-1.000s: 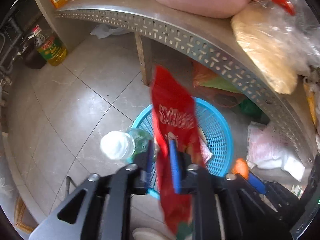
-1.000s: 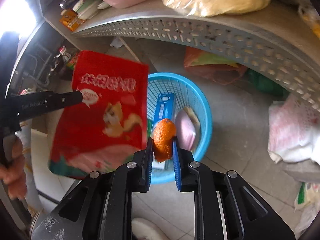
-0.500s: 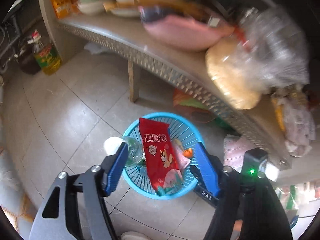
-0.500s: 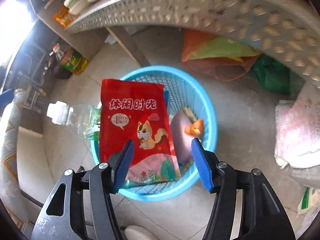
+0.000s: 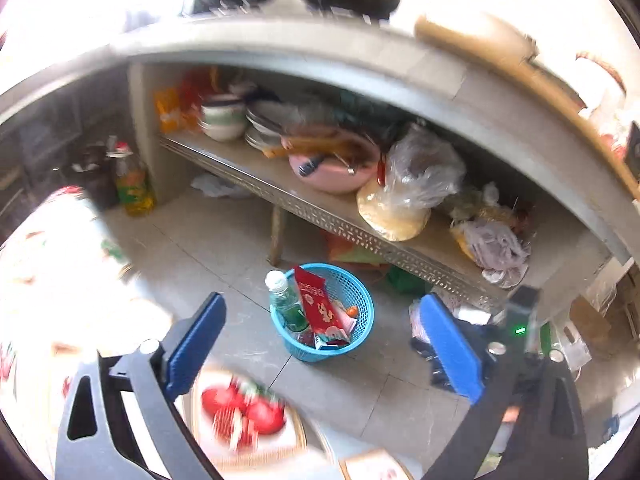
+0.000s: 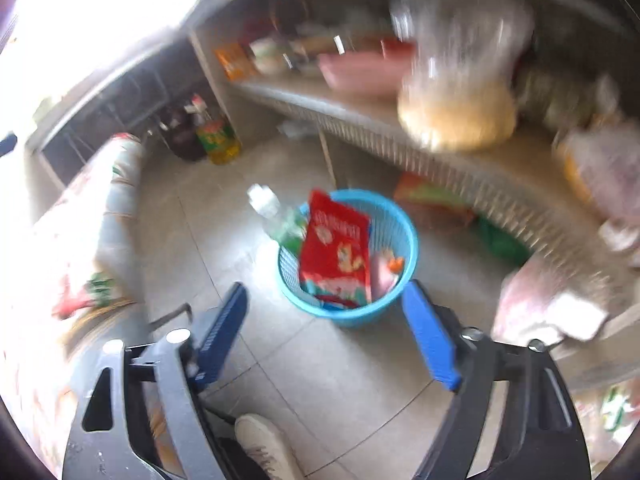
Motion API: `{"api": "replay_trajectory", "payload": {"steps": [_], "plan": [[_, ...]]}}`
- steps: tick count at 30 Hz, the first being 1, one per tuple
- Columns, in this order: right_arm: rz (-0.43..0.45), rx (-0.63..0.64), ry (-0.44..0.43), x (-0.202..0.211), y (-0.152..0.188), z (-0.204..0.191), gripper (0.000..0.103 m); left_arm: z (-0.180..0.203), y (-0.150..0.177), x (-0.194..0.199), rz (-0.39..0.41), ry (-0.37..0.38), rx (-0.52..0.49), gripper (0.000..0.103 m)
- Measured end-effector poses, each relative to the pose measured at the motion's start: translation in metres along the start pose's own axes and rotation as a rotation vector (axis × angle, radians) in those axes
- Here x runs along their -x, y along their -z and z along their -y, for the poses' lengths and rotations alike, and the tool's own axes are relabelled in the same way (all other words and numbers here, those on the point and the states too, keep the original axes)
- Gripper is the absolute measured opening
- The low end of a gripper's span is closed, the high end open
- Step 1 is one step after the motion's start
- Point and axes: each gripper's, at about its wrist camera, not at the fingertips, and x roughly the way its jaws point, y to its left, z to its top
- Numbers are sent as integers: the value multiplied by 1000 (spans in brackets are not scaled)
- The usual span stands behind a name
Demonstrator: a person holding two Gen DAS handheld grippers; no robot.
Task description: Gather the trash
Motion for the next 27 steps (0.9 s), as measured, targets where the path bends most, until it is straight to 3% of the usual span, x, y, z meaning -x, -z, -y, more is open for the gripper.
{"api": "replay_trajectory", "payload": {"steps": [3,5,8,11,16,19,24,27], "plan": [[64,45,1,43,1,-18,95,-1,29,49,79,-42,94,97],[73,42,-18,63,4,-26,95,-2,54,75,132,-64,196,97],[70,14,-70,86,11,-37,95,-4,90,101,190,-106,331,97],[76,32,-102,102,20,-50,95,2,116,111,223,-180,380,97],[49,95,-92,117,38,-76,95,20,154,115,175,-331,441,98],[52,110,-81,127,48,-82,95,32,173,117,147,-362,422,98],[109,170,-7,145,63,-95,95,45,197,132,159,-484,420,98],[140,196,17,151,74,-99,95,45,207,131,114,-531,442,98]]}}
